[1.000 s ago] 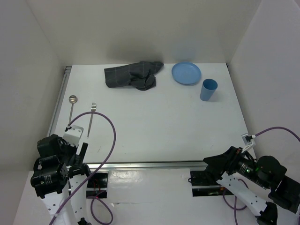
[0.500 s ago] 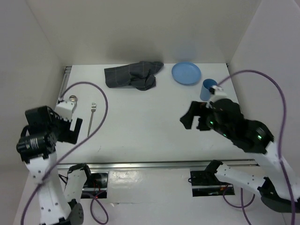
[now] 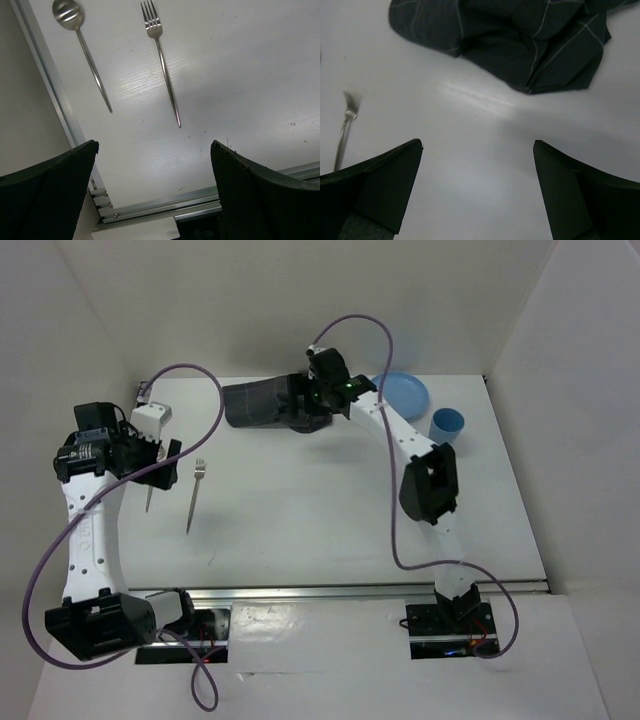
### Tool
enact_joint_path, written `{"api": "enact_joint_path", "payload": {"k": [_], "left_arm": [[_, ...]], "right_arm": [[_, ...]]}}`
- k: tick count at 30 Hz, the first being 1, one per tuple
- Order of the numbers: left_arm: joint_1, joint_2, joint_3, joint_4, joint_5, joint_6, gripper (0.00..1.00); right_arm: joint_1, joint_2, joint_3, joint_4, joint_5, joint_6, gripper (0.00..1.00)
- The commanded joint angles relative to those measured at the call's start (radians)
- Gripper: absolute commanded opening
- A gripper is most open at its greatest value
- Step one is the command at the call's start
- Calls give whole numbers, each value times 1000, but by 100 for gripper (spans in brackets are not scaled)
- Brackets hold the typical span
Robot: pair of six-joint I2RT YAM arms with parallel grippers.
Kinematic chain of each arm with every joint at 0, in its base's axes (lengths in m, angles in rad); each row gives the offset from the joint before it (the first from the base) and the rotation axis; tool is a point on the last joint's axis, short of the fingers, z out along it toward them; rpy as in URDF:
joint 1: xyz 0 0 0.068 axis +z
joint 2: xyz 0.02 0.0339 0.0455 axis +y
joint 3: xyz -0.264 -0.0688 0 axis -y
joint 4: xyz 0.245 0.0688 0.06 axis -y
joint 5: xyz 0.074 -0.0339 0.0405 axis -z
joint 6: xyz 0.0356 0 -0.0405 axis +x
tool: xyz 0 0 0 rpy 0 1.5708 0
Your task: Set the dinner table for one person
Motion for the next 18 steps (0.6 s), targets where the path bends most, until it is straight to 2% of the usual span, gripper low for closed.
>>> {"api": "enact_joint_path", "payload": {"k": [1, 4, 8, 12, 14, 15, 16, 17, 18], "left_arm": [[-3, 39, -33, 97, 30, 9, 100], [-3, 76, -42, 120, 30, -2, 100], [-3, 142, -52, 132, 30, -39, 100], [-3, 191, -75, 144, 30, -57, 100], [-3, 222, -75, 144, 19, -57, 100], [-3, 231, -75, 155, 19, -57, 100], [-3, 231, -64, 155, 19, -57, 100], [-3, 246, -64, 155, 19, -67, 100], [-3, 257, -55, 155, 19, -67, 100]], "right_arm": [[-27, 203, 218, 112, -11, 6, 100], [-57, 357, 298, 196, 25, 47, 100], [-80, 425, 200, 455, 67, 87, 100], [-80, 488, 181, 557, 106, 75, 94], [-80, 509, 181, 586, 106, 49, 87], [-80, 509, 181, 598, 97, 38, 79], [-80, 509, 146, 609, 83, 38, 54], [-80, 509, 129, 618, 83, 38, 35], [-80, 499, 114, 618, 83, 52, 20]]}}
